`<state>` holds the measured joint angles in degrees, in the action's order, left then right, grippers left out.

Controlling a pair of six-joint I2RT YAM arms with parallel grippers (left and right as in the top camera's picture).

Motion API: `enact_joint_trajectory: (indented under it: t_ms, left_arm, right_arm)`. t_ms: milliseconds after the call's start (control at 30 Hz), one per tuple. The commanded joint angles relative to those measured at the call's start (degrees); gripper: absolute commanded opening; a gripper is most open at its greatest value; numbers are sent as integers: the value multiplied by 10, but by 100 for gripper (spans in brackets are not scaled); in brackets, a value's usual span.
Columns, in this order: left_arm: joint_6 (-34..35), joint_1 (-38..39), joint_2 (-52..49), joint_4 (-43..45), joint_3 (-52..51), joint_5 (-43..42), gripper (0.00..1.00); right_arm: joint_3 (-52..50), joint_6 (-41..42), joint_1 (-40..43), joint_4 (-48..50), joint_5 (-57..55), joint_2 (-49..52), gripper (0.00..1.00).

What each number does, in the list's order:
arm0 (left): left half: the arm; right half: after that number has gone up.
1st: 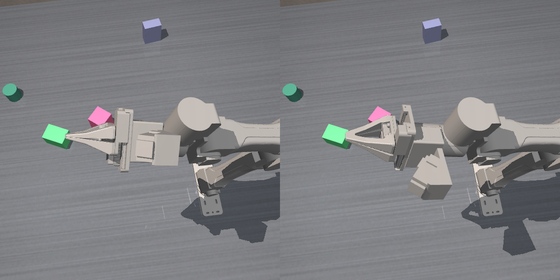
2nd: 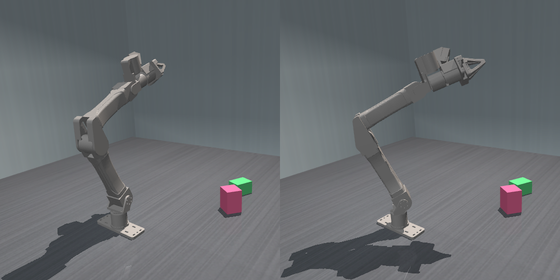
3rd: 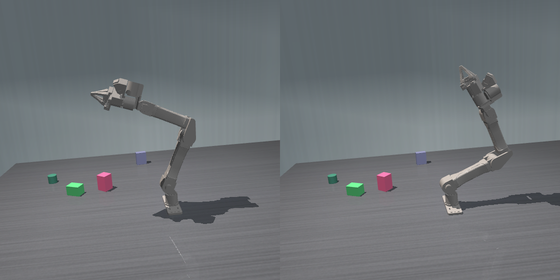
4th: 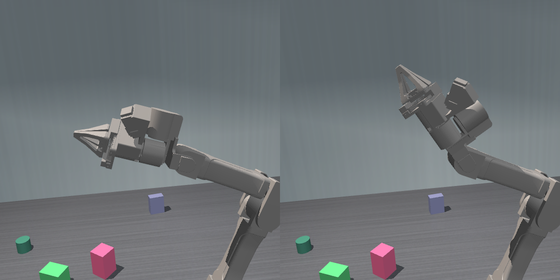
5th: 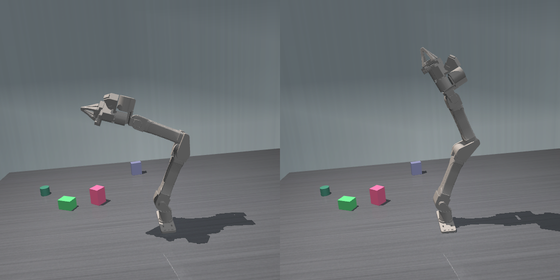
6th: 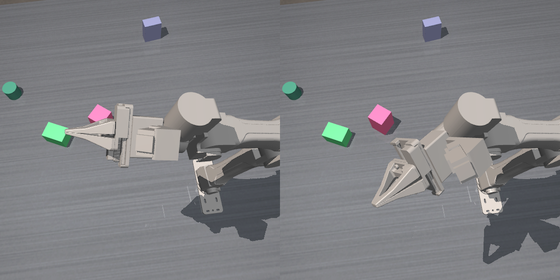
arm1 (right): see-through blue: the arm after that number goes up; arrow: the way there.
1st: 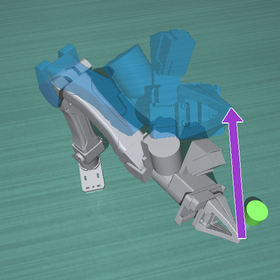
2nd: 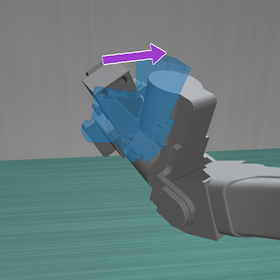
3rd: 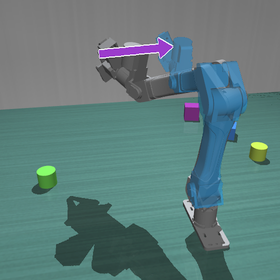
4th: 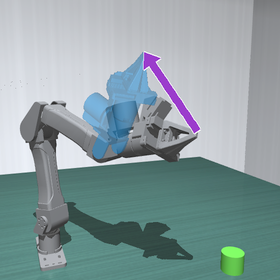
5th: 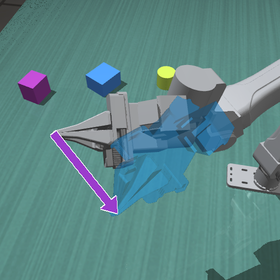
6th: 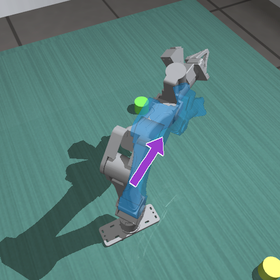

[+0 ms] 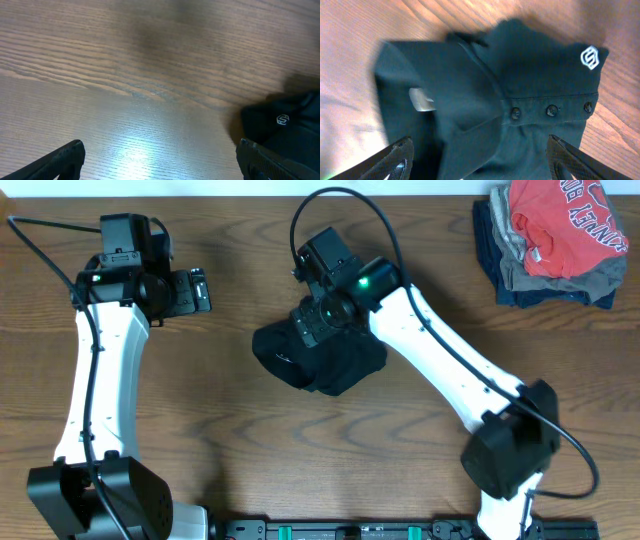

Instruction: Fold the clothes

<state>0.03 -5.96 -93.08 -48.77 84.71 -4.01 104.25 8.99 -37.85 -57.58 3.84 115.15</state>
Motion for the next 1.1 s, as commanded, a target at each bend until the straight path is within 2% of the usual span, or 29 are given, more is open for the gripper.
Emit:
enact_joint_trajectory:
  t_ms: [0,300,467,633,900,1067]
  left_arm:
    - [3,-2,-12,-4,9,8,98]
    - [3,-2,-12,-4,9,8,98]
    - [2,-2,-12,-4,9,8,98]
    - [2,-2,-12,-4,9,8,98]
    - [3,-2,-12,-4,9,8,98]
    - [3,-2,-12,-4,9,8,98]
  right_arm:
    - [-23,-40,1,0,-13,47,82]
    - [-28,-37,6,-14,-50,130,87]
    - [-28,-33,23,-18,-75,169,99]
    - [-28,-33,70,-9,-107,188,99]
    - [-26,-43,171,14,-98,187,99]
    - [14,-43,198,-21,-76,167,98]
